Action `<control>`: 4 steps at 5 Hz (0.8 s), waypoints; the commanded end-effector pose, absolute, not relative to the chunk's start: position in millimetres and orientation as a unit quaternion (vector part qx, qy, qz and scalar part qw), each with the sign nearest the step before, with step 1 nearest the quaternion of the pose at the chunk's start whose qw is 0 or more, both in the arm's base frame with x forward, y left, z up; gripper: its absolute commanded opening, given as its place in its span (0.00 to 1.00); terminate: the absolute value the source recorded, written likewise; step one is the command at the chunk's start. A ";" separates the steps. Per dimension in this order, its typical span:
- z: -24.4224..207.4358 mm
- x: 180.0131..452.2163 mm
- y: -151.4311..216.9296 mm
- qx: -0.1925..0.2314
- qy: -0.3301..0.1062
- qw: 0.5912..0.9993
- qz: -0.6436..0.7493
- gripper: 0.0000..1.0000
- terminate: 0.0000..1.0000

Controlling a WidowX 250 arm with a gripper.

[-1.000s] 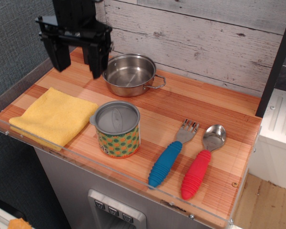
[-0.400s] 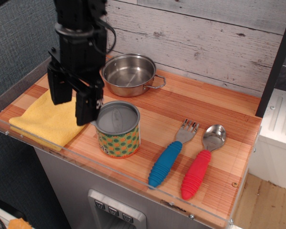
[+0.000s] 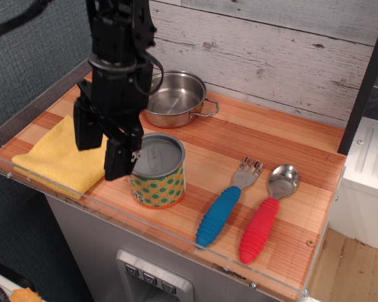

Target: Move the tin near the vessel

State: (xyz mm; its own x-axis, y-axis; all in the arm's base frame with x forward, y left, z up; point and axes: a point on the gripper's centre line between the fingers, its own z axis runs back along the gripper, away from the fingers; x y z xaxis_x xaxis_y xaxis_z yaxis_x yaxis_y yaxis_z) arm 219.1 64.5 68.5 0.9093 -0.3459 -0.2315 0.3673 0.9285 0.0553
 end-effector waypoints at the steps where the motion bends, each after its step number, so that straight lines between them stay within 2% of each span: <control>1: 63.9 230.6 66.0 0.048 0.089 0.973 -0.206 1.00 0.00; 3: 62.6 238.0 61.0 0.046 0.075 0.975 -0.205 1.00 0.00; 4: 63.4 248.3 55.3 0.038 0.051 0.979 -0.194 1.00 0.00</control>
